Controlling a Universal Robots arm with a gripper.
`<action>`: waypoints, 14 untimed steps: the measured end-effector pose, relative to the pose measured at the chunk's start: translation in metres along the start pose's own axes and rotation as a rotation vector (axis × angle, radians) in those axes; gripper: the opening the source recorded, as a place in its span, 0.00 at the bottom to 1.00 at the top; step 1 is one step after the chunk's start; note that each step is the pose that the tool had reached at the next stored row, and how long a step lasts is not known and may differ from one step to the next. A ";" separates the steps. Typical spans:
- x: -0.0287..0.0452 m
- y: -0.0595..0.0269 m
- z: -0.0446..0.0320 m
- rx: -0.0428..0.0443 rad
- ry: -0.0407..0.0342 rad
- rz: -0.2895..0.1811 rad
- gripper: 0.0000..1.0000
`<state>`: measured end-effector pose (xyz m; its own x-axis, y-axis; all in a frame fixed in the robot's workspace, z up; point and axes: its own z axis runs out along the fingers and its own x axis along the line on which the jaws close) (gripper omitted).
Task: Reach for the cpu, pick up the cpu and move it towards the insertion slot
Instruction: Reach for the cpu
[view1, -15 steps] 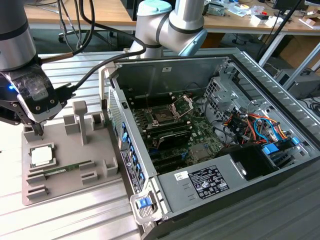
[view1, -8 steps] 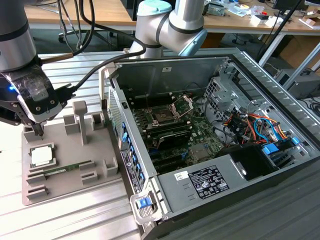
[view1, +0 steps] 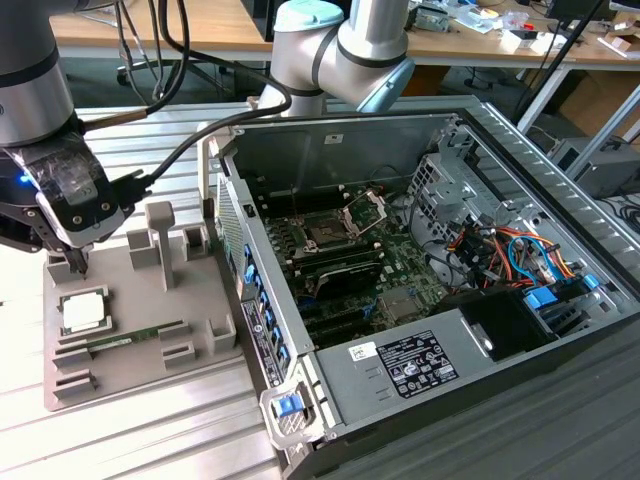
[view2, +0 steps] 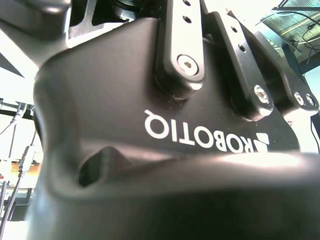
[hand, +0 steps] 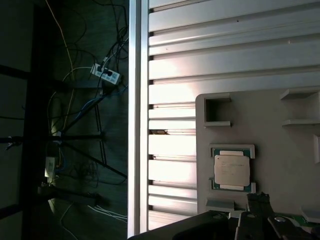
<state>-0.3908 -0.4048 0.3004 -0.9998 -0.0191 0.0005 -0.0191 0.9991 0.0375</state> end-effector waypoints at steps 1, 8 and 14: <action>0.0000 0.0000 0.0003 0.0000 0.0000 0.000 0.10; 0.0000 -0.0001 0.0016 0.0003 0.0000 0.000 0.10; 0.0000 -0.0001 0.0026 0.0010 0.0001 0.000 0.10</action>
<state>-0.3908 -0.4048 0.2978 -0.9998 -0.0192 0.0006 -0.0191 0.9992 0.0365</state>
